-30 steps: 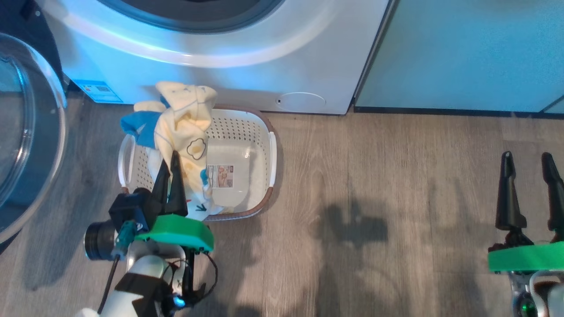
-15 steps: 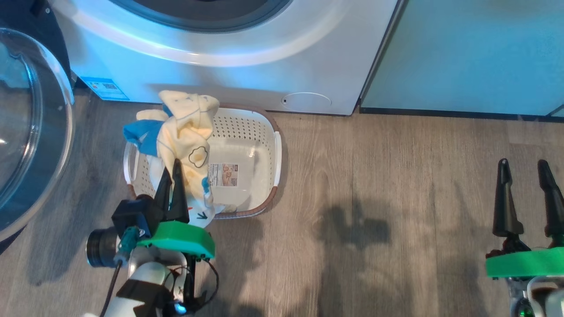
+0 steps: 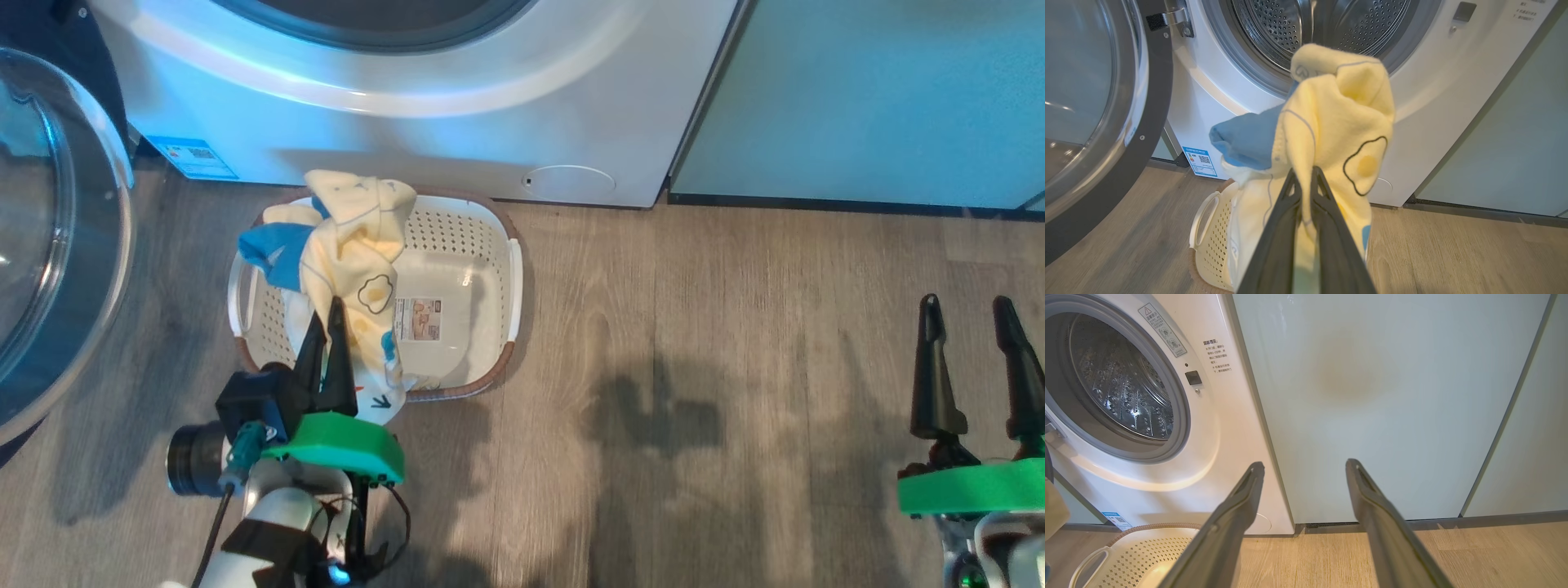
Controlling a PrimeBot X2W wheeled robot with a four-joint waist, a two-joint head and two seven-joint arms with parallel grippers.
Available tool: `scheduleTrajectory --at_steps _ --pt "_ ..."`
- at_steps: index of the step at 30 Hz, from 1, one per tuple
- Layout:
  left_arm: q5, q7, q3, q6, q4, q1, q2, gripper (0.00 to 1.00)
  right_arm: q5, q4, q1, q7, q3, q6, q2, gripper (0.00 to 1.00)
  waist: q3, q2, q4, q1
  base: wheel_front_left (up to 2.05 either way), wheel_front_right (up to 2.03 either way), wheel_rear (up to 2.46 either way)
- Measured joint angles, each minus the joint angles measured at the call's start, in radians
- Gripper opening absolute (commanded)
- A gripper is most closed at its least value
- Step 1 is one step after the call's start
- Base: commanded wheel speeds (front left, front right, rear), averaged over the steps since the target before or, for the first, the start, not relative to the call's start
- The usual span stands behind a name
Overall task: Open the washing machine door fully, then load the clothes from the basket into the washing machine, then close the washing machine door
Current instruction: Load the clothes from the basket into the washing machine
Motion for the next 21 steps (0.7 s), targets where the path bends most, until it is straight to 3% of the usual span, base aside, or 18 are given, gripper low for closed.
scheduleTrajectory --at_steps 21 --pt "0.0 -0.001 -0.032 0.002 -0.027 0.035 0.0 0.0 -0.01 -0.001 0.043 0.01 -0.007 0.0 0.001 1.0 -0.099 0.0 0.061 -0.0001 0.0 0.0 0.0"
